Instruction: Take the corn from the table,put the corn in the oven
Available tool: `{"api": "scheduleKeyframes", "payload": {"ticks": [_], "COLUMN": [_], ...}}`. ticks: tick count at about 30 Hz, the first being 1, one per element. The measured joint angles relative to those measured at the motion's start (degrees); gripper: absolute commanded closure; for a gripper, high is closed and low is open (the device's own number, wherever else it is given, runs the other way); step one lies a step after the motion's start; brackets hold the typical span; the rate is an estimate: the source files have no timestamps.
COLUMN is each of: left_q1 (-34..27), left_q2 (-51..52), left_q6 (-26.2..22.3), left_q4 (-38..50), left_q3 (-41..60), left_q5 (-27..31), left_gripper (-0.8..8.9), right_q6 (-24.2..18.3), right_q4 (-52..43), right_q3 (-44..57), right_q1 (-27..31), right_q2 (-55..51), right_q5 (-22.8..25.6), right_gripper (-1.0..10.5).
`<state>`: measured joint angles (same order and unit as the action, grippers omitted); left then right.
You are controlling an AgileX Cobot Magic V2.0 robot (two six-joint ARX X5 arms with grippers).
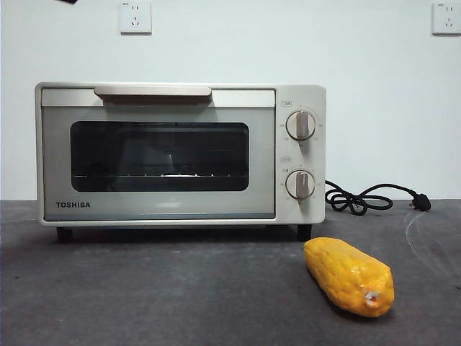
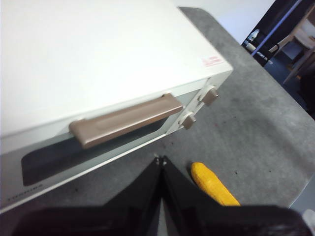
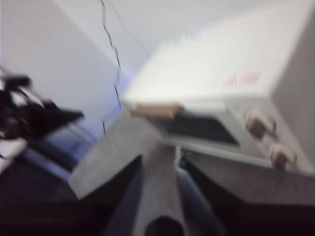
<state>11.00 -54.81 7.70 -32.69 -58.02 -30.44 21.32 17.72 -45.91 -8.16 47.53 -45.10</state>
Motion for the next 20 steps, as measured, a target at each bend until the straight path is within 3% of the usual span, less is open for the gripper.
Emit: {"api": "scheduleKeyframes", "payload": {"ticks": [6, 10, 20], "left_q1": [0.85, 0.92, 0.92], "left_q2": [0.00, 0.00, -0.07], "left_q6": [-0.20, -0.20, -0.20], "left_q4": [-0.37, -1.29, -1.31], "left_q3": [-0.94, -0.94, -0.94], "left_q5": [0.00, 0.02, 0.02], "left_gripper": [8.18, 8.18, 8.18], "right_q6": [-6.34, -8.22, -8.41], "right_q4": [13.81, 18.51, 21.44], "right_q3": [-6.03, -7.21, -7.23], "right_q1": [-11.23, -18.01, -27.21], "right_q2": [8.55, 13.75, 25.57], "right_q5": [16.02, 26.25, 36.61], "right_gripper": [4.1, 4.0, 4.1]}}
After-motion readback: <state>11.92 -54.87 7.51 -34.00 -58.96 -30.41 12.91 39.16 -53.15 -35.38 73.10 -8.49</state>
